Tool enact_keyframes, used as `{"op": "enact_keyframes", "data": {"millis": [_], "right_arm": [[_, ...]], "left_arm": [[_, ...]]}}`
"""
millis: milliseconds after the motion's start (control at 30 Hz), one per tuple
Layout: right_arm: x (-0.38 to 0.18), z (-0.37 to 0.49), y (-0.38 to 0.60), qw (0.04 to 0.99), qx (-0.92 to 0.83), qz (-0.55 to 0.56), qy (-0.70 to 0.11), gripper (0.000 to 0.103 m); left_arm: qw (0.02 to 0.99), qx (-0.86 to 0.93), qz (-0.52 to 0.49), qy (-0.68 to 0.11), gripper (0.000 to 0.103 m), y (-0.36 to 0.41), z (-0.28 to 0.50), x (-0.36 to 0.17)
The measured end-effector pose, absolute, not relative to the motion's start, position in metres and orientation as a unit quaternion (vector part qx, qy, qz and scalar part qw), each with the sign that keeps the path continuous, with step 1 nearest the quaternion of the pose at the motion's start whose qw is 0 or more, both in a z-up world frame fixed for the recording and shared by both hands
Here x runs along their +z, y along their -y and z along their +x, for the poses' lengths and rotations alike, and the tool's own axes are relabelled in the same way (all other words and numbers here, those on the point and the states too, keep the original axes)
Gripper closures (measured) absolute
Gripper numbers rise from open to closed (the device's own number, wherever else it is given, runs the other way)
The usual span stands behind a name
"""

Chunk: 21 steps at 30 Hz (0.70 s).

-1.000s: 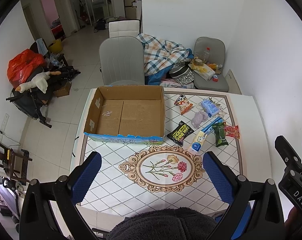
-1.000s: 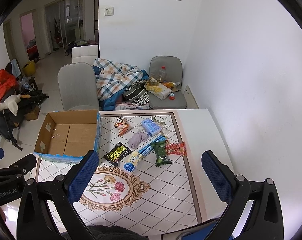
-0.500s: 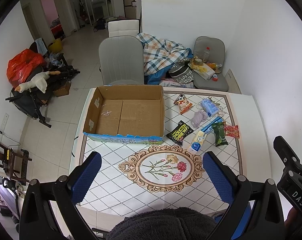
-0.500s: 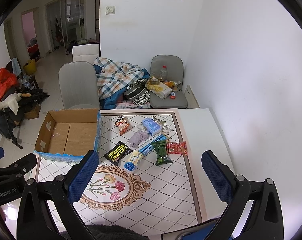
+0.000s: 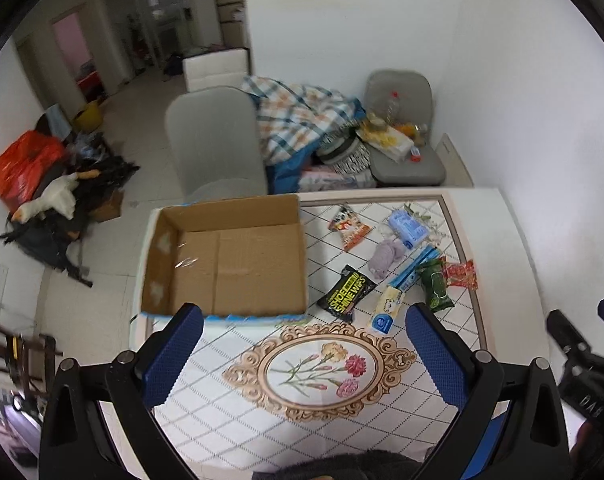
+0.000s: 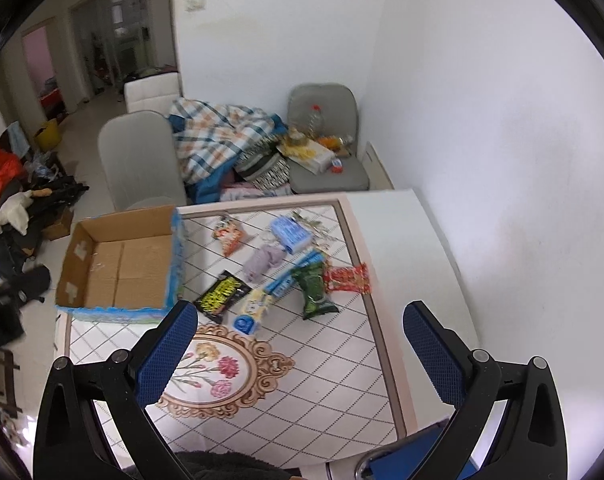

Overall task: Organize soft objects
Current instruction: 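Grasp the panda snack bag with left tool while right tool grasps the milk pouch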

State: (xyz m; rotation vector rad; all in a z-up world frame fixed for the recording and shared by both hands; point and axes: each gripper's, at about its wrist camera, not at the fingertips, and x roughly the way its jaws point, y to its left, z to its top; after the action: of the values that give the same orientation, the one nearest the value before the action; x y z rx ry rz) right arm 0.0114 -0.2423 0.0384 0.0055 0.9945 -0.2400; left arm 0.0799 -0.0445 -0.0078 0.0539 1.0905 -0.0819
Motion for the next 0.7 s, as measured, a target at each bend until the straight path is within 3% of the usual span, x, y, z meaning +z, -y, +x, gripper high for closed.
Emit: {"op": "enact_keyframes", "data": {"millis": [300, 533, 700], "right_arm": [[-0.082, 0.112, 0.372, 0.803, -0.131, 0.091, -0.575, 0.0], [-0.197, 0.215, 0.425, 0.751, -0.097, 0.138, -0.638, 0.0], [-0.261, 0.301, 0.391, 0.734, -0.03, 0.104, -0.67, 0.0]], "left_arm": [[0.787, -0.083, 0.079, -0.606, 0.0, 0.113, 0.194, -0.122], [0.725, -0.061, 0.009, -0.686, 0.0, 0.123, 0.278, -0.212], [0.685, -0.037, -0.046, -0.726, 0.014, 0.118, 0.328, -0.264]]}}
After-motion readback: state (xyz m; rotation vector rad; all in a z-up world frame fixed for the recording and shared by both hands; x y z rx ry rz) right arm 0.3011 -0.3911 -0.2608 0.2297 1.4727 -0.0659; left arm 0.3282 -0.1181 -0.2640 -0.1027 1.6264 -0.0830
